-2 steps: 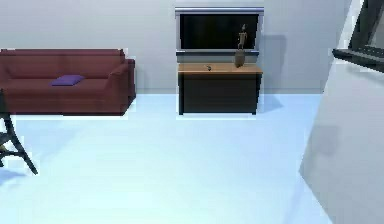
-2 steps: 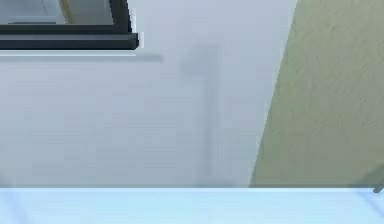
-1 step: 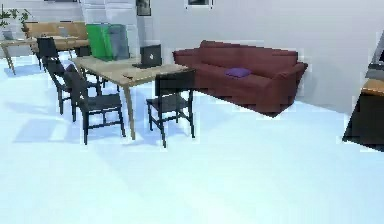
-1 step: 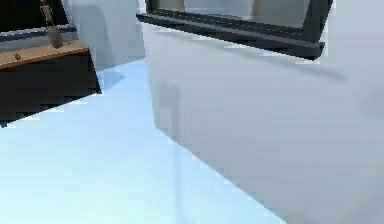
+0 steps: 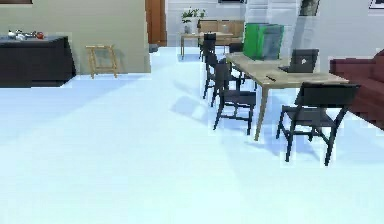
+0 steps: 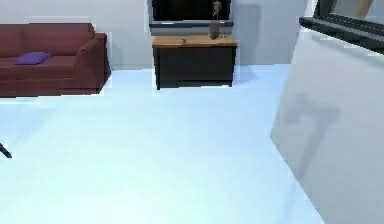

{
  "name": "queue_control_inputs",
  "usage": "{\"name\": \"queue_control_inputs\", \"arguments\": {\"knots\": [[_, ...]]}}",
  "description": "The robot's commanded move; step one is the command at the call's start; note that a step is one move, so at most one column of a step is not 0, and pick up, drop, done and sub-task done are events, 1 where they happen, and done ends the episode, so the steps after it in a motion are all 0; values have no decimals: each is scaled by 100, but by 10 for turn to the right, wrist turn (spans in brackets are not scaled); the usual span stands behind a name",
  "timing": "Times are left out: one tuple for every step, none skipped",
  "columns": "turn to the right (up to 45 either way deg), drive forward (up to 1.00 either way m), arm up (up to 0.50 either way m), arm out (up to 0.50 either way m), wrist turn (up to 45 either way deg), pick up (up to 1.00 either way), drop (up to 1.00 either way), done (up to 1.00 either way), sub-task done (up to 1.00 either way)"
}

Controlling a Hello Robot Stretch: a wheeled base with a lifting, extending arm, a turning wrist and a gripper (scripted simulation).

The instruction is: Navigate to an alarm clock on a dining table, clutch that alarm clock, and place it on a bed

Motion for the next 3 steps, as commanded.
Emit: {"name": "queue_control_inputs", "arguments": {"knots": [[0,100,0,0,0,0,0,0,0],[-30,0,0,0,0,0,0,0,0],[-150,0,0,0,0,0,0,0,0]]}}
